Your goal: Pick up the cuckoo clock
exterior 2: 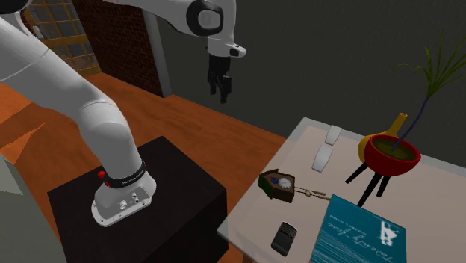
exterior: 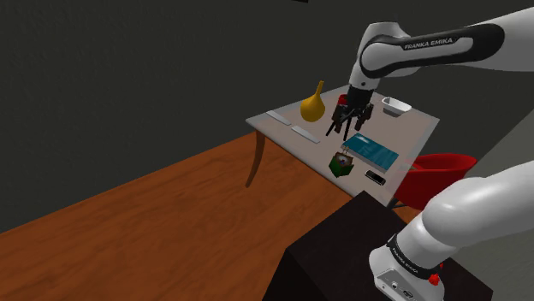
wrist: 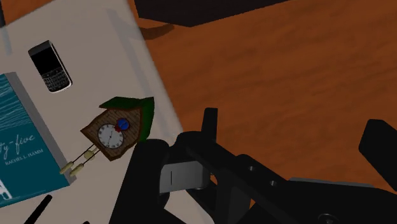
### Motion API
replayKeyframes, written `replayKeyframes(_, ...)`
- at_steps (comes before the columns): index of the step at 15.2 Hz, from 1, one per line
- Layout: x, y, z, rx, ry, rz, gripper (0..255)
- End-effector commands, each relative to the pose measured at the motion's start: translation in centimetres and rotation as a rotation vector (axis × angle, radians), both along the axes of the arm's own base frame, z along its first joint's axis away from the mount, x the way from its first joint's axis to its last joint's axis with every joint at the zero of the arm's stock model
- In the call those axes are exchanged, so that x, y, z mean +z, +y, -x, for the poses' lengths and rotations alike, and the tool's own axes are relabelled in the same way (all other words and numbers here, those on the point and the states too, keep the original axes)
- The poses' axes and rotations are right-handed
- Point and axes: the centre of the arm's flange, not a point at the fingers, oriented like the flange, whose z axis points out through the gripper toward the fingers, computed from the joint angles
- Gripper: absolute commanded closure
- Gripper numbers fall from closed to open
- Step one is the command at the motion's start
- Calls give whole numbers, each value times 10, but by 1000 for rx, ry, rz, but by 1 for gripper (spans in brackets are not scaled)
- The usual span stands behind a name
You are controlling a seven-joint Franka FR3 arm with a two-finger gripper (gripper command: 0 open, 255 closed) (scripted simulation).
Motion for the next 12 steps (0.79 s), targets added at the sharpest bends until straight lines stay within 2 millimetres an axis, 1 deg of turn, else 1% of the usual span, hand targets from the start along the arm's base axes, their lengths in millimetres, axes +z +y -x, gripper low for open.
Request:
replayKeyframes(1, -17, -17, -15, -47, -3, 3, 0)
replayKeyframes(7, -67, -70, -47, -186, -9, 8, 0)
replayKeyframes(12, -107, -118, -69, -301, -14, 12, 0)
